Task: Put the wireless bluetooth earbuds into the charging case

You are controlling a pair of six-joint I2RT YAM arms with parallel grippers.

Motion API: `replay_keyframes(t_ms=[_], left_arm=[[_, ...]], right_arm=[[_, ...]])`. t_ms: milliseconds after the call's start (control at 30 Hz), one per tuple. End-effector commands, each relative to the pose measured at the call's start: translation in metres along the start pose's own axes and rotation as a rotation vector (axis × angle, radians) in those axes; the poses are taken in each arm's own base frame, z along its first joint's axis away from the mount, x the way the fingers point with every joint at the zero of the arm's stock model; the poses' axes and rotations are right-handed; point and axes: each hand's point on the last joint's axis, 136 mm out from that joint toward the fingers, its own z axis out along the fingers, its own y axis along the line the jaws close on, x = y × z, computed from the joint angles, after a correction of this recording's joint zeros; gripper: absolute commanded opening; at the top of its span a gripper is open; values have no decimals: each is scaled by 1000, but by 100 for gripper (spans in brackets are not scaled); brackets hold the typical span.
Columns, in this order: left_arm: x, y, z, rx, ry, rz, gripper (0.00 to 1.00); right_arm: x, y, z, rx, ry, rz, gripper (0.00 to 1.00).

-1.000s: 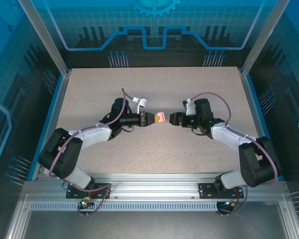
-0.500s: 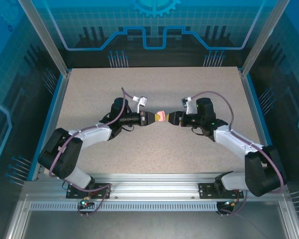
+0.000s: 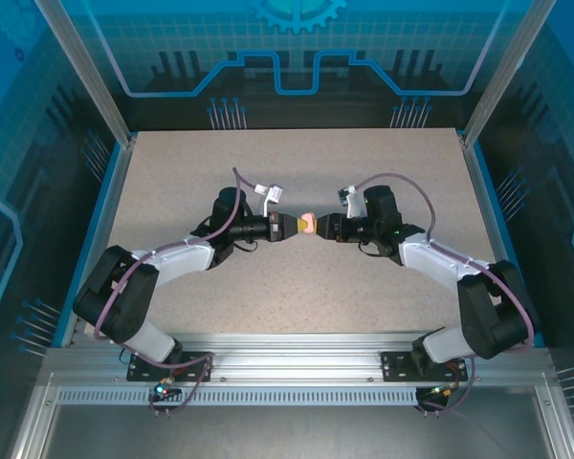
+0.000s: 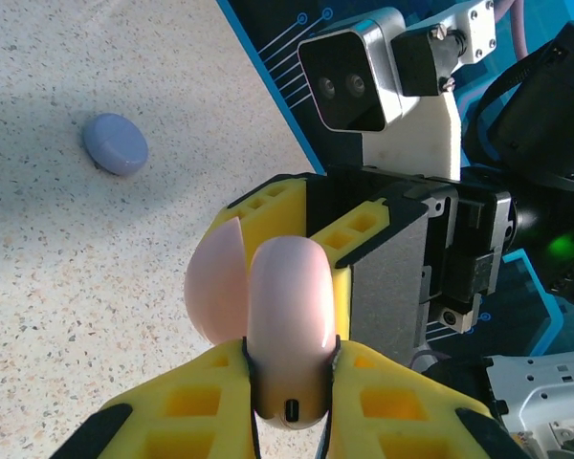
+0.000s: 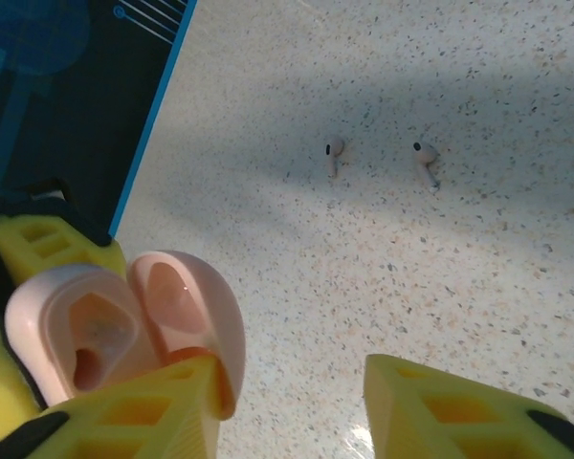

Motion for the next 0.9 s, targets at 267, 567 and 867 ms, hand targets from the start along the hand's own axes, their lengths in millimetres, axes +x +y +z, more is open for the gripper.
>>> replay_keyframes(t_ms=[267,567,867], left_arm=[[-14,-24,-1,68,-23,50,0],[-16,-29,-1,94,-36,48,0],[-21,-34,-2,121,-60,41,0]], right_arm=[[-13,22,6,-98,-12,-21,37],[-18,24,1,-137,-26,-10,21],[-24,28,-9,-185,-27,2,19]])
